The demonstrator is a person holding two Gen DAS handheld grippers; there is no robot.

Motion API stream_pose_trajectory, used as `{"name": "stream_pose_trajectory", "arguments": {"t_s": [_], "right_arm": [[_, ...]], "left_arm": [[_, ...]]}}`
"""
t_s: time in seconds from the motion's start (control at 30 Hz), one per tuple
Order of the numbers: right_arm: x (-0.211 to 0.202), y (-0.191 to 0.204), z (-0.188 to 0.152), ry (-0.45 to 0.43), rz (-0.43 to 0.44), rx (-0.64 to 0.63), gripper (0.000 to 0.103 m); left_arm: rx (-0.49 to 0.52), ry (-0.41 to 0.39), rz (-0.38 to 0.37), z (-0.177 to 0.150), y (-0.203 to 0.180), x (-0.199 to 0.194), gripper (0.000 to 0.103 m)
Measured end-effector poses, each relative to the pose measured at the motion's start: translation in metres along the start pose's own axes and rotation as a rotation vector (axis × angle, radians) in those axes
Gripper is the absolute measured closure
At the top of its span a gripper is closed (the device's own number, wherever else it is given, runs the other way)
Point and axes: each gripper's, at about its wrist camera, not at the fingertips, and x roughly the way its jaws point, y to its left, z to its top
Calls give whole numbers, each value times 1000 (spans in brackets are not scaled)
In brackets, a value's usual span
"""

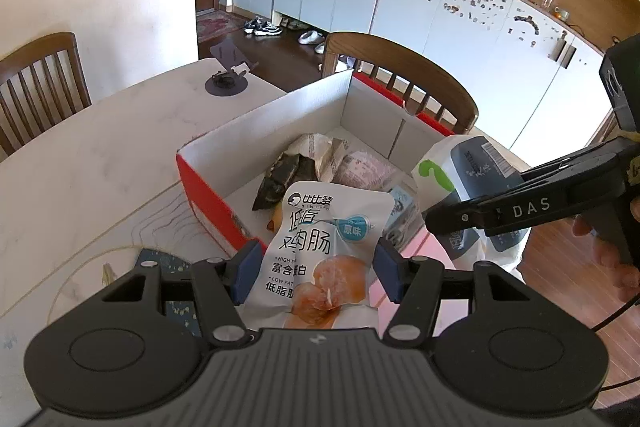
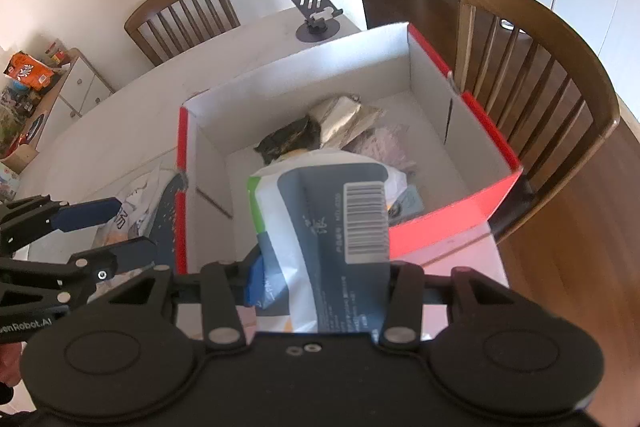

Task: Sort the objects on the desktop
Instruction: 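Lift and carry the wipes pack and printed pouch over the shoebox, then lower both items into the box and open both grippers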

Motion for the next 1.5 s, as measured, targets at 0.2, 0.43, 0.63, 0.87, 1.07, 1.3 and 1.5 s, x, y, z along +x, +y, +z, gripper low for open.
{"name": "stream_pose_trajectory", "arguments": {"t_s": [0.2, 0.43, 0.63, 0.87, 1.07, 1.3, 1.5], "right_arm": [[3, -11, 20, -6, -5, -10, 58], [10, -23, 44, -15, -13, 0, 58], [18, -31, 60, -20, -14, 11, 58], [36, -42, 74, -6, -22, 34, 58], [51, -49, 80, 7, -27, 43, 58], [66, -53, 84, 23, -28, 46, 58], [81, -57, 86, 40, -19, 58, 58]], "left_arm": [[10, 6, 15, 18, -8, 10, 44], [7, 21, 23, 33, -15, 24, 44], [9, 24, 59, 42, -19, 38, 44], [-9, 37, 85, 50, -17, 60, 44], [-13, 50, 91, 55, -15, 79, 44], [-54, 95, 119, 59, -8, 105, 44], [-57, 123, 147, 56, -2, 122, 44]]}}
